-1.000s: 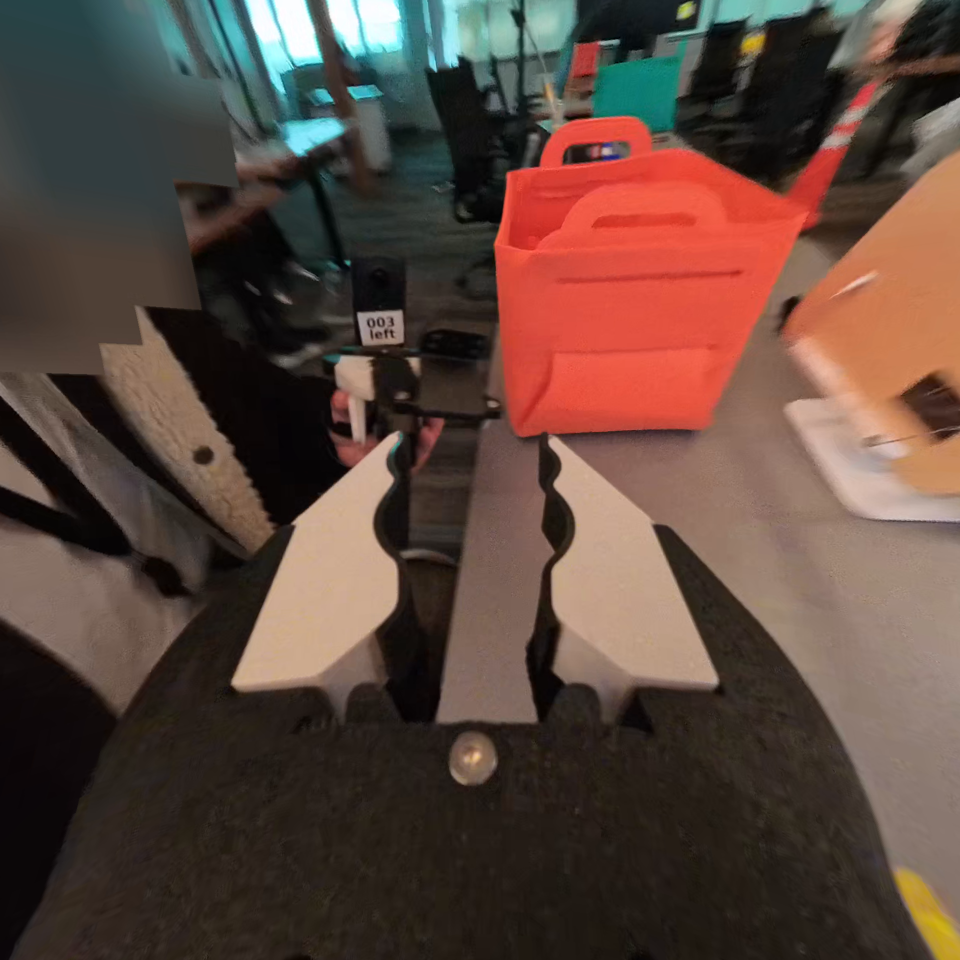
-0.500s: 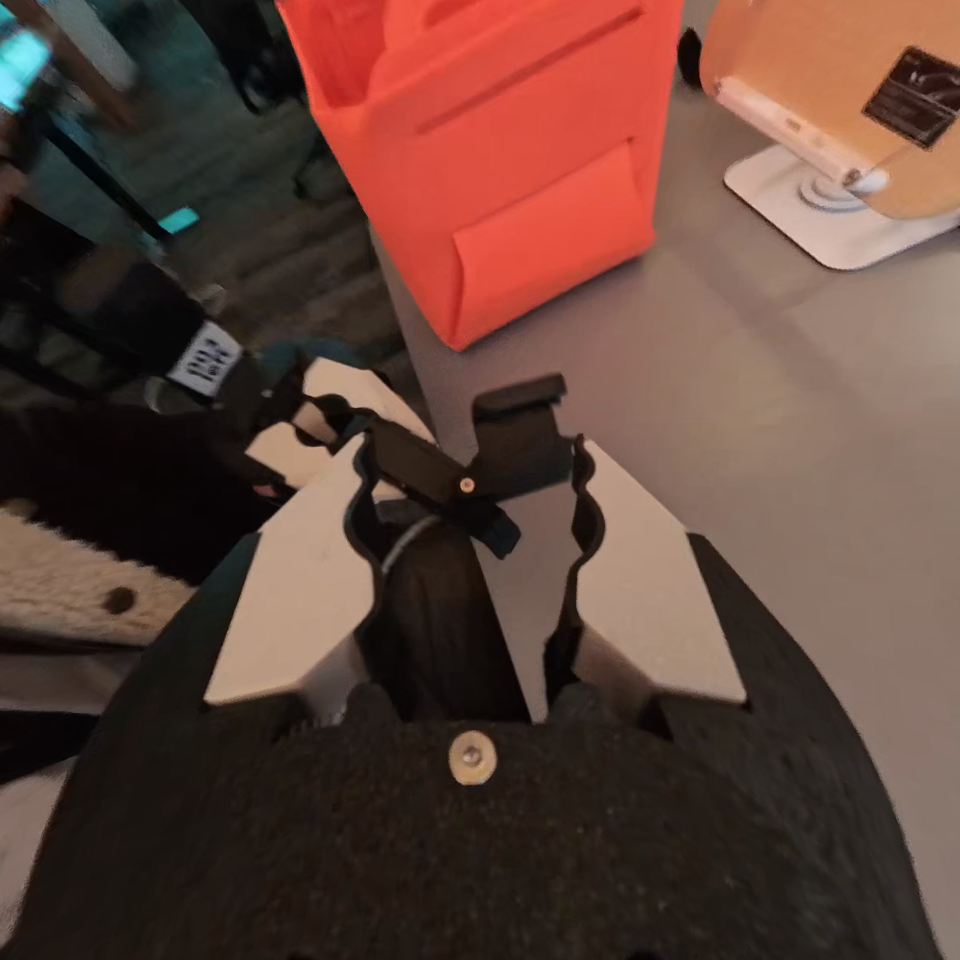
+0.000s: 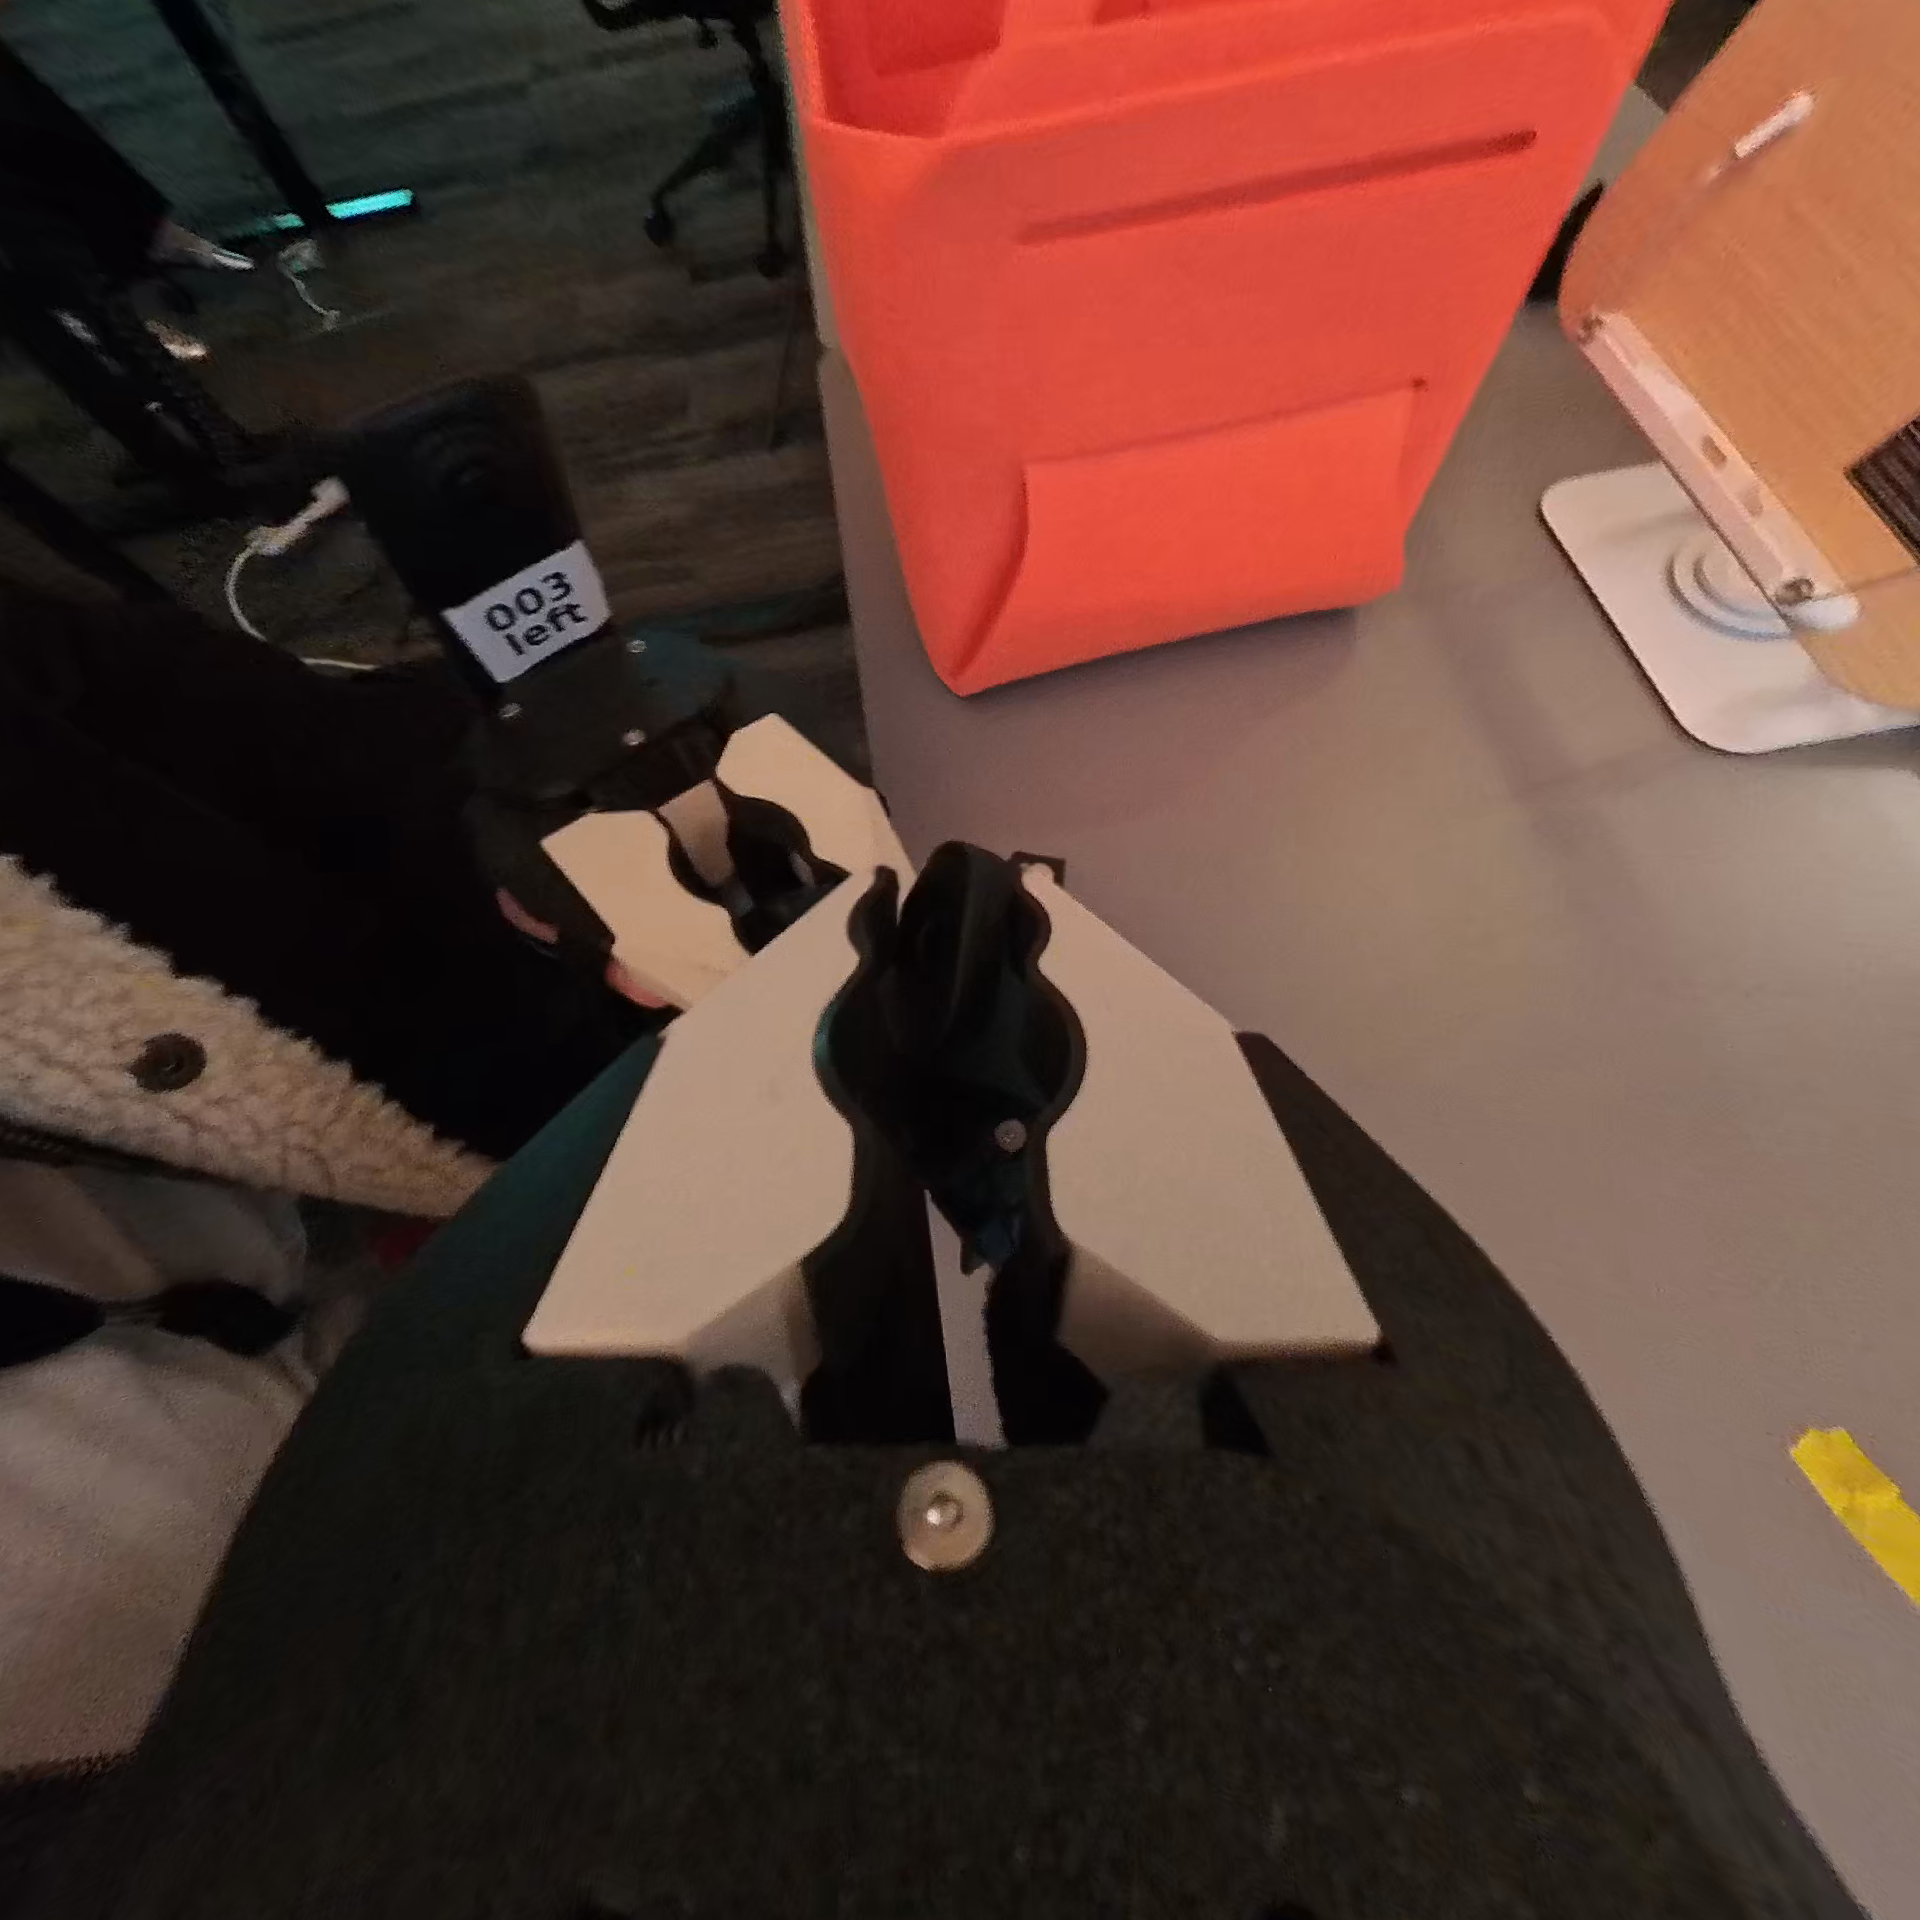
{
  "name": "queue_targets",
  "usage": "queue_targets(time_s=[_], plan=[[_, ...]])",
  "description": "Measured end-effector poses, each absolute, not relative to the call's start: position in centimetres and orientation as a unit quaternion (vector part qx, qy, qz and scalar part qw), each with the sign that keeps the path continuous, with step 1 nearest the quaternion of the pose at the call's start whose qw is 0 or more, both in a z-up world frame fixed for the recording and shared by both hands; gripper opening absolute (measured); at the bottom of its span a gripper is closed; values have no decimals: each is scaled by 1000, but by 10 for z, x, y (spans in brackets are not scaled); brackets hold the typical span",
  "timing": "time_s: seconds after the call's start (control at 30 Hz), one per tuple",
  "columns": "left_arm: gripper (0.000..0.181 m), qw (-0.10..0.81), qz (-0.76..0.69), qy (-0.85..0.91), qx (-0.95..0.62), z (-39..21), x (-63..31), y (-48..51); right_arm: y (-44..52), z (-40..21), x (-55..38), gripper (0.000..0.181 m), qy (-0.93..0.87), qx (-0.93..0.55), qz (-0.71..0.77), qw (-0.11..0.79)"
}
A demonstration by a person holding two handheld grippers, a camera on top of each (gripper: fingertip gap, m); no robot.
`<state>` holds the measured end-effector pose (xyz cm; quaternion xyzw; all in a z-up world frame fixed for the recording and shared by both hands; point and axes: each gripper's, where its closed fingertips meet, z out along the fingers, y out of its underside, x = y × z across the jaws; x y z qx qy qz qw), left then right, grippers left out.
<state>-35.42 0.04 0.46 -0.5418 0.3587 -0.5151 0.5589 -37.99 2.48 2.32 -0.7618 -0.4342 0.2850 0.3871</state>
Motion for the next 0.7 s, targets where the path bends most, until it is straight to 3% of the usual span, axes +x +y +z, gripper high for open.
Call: queue_targets(time_s=[0.7], plan=[[22, 490, -626, 360, -488, 21, -353, -24, -27, 54, -385, 17, -505, -611, 434, 428]])
